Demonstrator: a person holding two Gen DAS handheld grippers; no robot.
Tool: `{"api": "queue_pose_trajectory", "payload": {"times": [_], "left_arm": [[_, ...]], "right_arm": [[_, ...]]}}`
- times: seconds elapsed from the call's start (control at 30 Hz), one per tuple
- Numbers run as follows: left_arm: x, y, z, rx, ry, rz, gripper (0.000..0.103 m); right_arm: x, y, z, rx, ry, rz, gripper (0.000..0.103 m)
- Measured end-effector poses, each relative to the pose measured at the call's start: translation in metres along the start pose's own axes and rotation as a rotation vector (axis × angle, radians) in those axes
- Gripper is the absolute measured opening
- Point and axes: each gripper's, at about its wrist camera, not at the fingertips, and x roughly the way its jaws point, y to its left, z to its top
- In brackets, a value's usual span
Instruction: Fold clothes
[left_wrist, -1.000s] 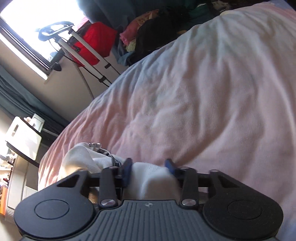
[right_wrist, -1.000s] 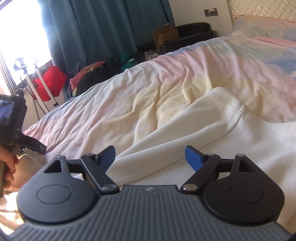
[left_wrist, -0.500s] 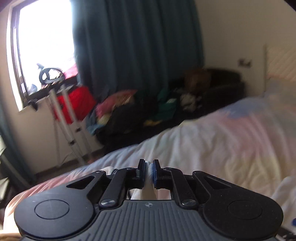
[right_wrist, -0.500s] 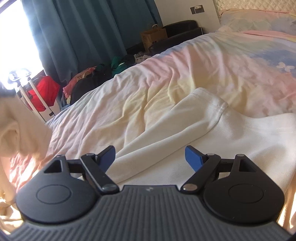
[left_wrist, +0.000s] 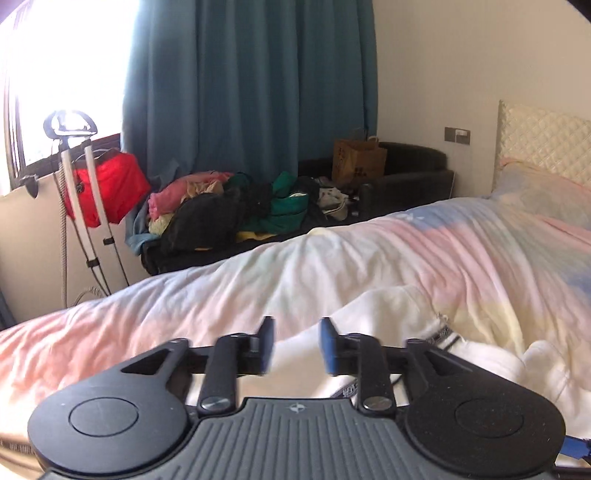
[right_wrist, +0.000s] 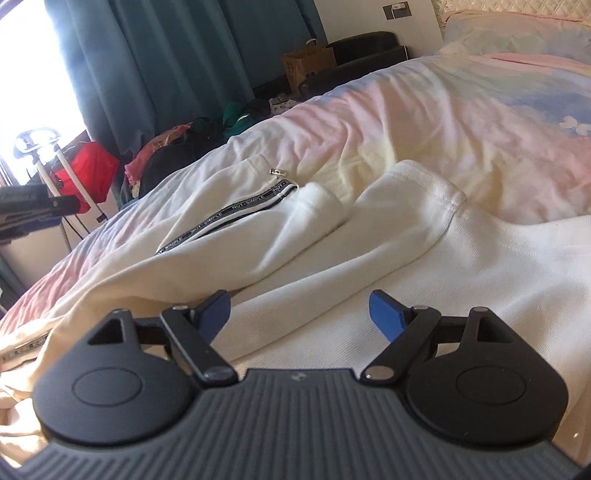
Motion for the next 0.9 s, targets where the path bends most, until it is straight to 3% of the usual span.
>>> {"api": "queue_pose_trajectory", "payload": {"times": [0.03,0.13,0.3,0.43,0.5,0.63,0.73,0.9], "left_arm": [[-0.011,0.006,-0.008,-0.028,0.004,0.013,0.063],[-0.053,0.026,-0.033,-0.099,0.009,0.058,0.079],[-0.151,0.055,-0.088,-0.135,0.053,0.21,0.084],[-0.218,0.075,-0.133,-0.201,0.065,0.303,0.096],[-0.238,0.082,-0.149,-0.21,0.077,0.331,0.096],[-0.264,0.085,-0.158,-0.261,0.038,0.352,0.097],[-0.268,0.083,-0.157,-0.311,-0.025,0.339,0.097],[-0.258,0.081,-0.161,-0.33,-0.022,0.308,0.097]], "right_arm": [[0.0,0.0,0.0,0.004,0.002,0.006,0.084],[0.0,-0.001,0.0,0.023,0.009,0.033,0.084],[0.0,-0.003,0.001,0.061,0.037,0.103,0.084],[0.003,-0.007,0.004,0.126,0.082,0.196,0.085],[0.011,-0.009,0.009,0.15,0.125,0.297,0.086],[0.051,-0.028,0.018,0.413,0.273,0.468,0.085],[0.071,-0.045,0.021,0.594,0.283,0.474,0.077],[0.093,-0.05,0.035,0.653,0.269,0.411,0.074]]}}
